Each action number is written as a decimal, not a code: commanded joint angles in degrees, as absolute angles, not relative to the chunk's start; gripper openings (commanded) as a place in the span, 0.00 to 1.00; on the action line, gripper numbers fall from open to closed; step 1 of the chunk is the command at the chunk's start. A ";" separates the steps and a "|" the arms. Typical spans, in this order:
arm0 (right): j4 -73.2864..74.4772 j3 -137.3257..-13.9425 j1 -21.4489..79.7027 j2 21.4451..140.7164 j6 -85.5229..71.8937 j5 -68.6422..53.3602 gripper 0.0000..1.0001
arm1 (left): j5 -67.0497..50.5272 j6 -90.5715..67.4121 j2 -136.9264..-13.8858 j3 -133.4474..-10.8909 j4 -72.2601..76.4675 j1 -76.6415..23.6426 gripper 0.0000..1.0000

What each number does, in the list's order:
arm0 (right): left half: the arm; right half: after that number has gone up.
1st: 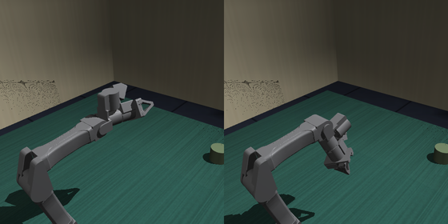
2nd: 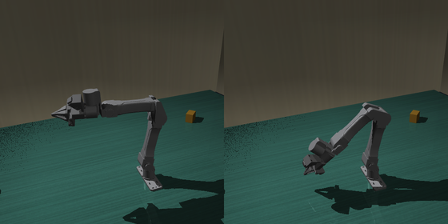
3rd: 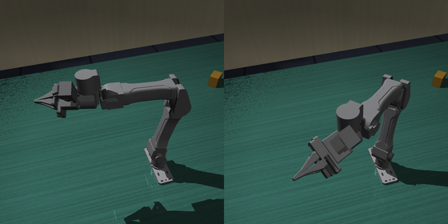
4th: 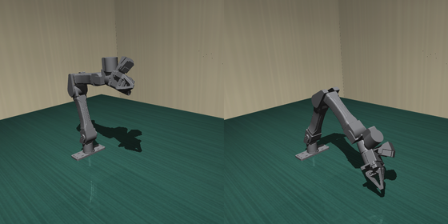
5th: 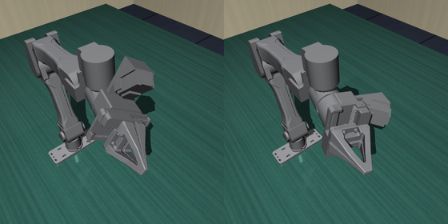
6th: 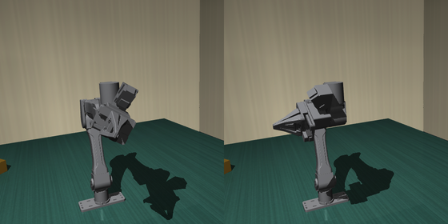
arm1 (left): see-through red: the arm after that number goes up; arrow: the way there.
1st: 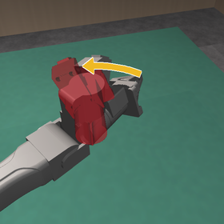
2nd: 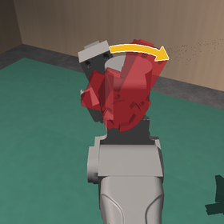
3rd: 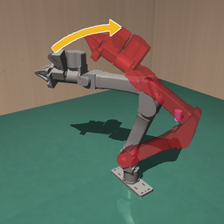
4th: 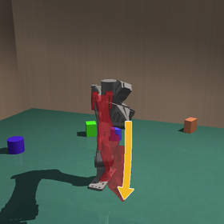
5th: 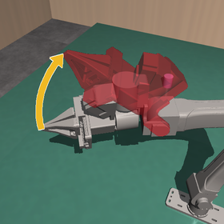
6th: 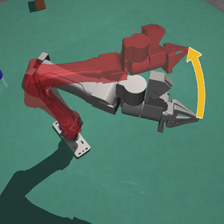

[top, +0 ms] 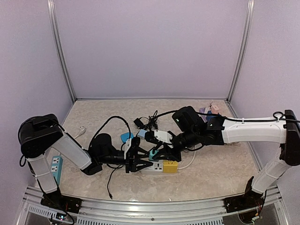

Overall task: Insert the plug
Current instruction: Adjust the plug.

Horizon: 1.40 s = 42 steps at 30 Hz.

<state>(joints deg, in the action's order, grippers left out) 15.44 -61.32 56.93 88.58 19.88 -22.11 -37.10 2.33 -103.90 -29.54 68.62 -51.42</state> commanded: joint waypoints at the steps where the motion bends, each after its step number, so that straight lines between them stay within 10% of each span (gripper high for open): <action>1: 16.01 -62.45 57.19 87.27 19.82 -22.92 0.00 | -37.94 1.81 -102.68 -30.91 67.88 -51.84 0.35; 7: 15.67 -62.82 57.15 87.53 19.63 -23.59 0.00 | -37.53 1.29 -102.72 -31.12 68.73 -52.87 0.27; 10: 15.63 -62.94 57.15 87.69 19.51 -23.99 0.00 | -37.69 1.45 -102.53 -31.16 68.54 -52.86 0.02; 18: 15.86 -63.05 57.13 87.30 19.34 -23.77 0.00 | -37.13 1.27 -102.56 -30.85 68.13 -52.61 0.00; 26: 19.09 -63.42 56.82 84.16 20.80 -23.84 0.00 | -34.06 3.54 -99.46 -27.78 66.13 -49.69 0.43; 34: 20.86 -63.96 56.31 82.79 21.09 -22.26 0.00 | -33.92 4.66 -95.07 -27.78 63.21 -49.72 0.57; 39: 21.38 -64.82 56.18 82.14 21.10 -20.24 0.00 | -35.48 5.56 -93.41 -27.97 60.35 -49.79 0.00; 42: 21.18 -65.46 55.31 81.31 19.31 -17.58 0.00 | -35.56 7.71 -90.55 -27.86 56.37 -50.06 0.00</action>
